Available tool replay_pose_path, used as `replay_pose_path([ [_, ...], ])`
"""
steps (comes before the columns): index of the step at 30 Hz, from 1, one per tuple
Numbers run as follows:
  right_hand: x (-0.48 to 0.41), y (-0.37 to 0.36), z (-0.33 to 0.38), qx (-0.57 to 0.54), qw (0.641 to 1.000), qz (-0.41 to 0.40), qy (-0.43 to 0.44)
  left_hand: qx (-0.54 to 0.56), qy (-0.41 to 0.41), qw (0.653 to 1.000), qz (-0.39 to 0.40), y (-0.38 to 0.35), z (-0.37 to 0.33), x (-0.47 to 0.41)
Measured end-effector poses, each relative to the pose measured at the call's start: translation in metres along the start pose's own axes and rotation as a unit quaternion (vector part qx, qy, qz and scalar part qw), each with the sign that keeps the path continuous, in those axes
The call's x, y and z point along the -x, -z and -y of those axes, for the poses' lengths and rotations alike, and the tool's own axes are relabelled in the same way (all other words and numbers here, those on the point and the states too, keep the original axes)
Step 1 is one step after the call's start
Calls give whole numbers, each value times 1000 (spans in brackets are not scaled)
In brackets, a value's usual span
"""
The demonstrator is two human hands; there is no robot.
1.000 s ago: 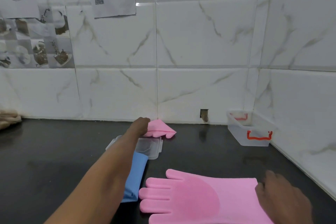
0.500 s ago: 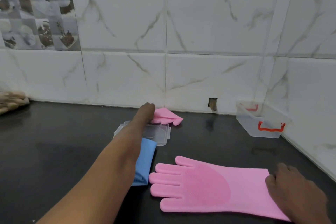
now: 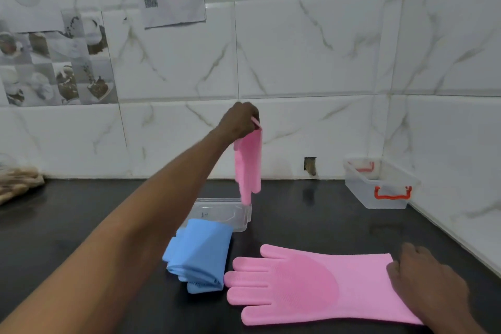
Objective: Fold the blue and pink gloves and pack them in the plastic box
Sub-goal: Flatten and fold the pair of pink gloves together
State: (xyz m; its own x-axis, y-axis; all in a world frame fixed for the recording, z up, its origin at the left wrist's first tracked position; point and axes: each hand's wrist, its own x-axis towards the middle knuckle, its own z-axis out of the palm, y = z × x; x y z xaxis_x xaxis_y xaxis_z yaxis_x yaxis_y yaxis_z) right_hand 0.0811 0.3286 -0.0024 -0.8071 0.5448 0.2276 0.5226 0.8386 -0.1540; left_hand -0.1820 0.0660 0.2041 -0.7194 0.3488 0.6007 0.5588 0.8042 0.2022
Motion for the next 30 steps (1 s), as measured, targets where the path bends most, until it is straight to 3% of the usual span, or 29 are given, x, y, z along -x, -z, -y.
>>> replay_pose_path([
  [3,0,0,-1,-5,1000,-1,2,-19,39,998,54,40,-23,-7],
  [8,6,3,-6,-29,998,-50,18,67,169,963,200,82,-55,3],
  [11,9,7,-1,-207,968,-109,91,143,199,936,251,88,-70,12],
  [13,14,14,15,-372,919,-48,122,151,194,923,296,89,-79,21],
  [15,18,27,39,-480,864,65,139,165,187,908,336,91,-86,32],
  [19,9,43,75,-691,657,210,214,191,171,892,373,98,-97,48],
  [21,3,45,82,-745,598,249,162,198,167,886,386,104,-98,53],
  [23,-2,44,81,-761,590,242,119,182,160,895,373,108,-92,57],
  [26,-12,54,67,-759,618,180,102,142,140,918,341,105,-72,64],
  [30,-32,82,42,-733,653,153,112,200,165,882,393,96,-43,79],
])
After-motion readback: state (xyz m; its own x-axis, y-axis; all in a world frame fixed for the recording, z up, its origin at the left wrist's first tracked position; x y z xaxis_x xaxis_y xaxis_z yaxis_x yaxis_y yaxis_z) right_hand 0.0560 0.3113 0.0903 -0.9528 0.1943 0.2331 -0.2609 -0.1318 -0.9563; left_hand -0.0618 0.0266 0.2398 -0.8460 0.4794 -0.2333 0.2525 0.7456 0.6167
